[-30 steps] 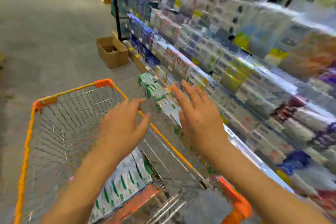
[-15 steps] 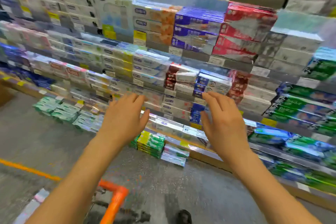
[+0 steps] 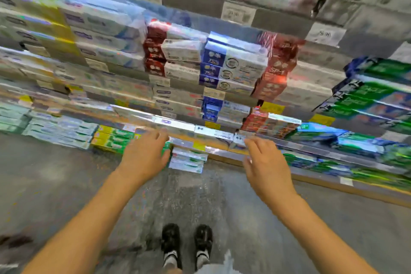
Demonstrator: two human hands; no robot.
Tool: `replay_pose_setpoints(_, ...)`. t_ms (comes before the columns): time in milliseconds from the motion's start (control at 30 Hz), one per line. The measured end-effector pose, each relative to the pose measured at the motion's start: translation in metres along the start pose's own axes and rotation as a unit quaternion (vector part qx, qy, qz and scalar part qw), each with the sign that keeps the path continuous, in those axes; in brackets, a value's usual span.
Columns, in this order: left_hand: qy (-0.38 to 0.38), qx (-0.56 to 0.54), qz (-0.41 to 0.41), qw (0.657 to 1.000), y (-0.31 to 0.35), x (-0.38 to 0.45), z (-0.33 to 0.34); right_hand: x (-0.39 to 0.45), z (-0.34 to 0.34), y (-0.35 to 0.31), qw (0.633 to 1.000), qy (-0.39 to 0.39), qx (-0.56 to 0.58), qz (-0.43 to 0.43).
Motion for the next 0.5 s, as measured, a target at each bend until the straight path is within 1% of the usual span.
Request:
replay_pose_setpoints(100,-0.030,0.018,0.006,0.999,-0.021,0.039,0.055,0.008,0.066,0.014,1.000,-0.030,0.001,0.009)
replay_pose_setpoints(167,-0.064,0.033,0.012,0.997,-0.032,0.068,0.108,0.009,0.130,0.025,0.998,-0.059,0.001,0.015)
replay_pose_setpoints(267,-0.125,0.047,0.024,0.991,-0.047,0.108,0.214,0.009,0.243,0.036,0.991,-0.129,0.007,0.023)
replay_pose_setpoints(333,-0.158,0.053,0.040,0.985,-0.057,0.131,0.292,0.005,0.323,0.045,0.982,-0.185,-0.017,0.033)
replay_pose_setpoints(433,-0.206,0.068,0.074,0.973,-0.071,0.160,0.404,-0.003,0.430,0.060,0.978,-0.209,0.005,0.021)
replay_pose_setpoints(500,-0.207,0.084,0.085,0.971,-0.086,0.182,0.468,-0.002,0.501,0.078,0.976,-0.215,-0.006,0.040)
Point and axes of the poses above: each hand's wrist, its own x-axis towards the middle knuckle, its own z-axis out of the palm, y = z × x, the point moved 6 cm from there along x, towards the middle knuckle, and after that the axes turned 9 degrees about z, right-handed, at the moved point
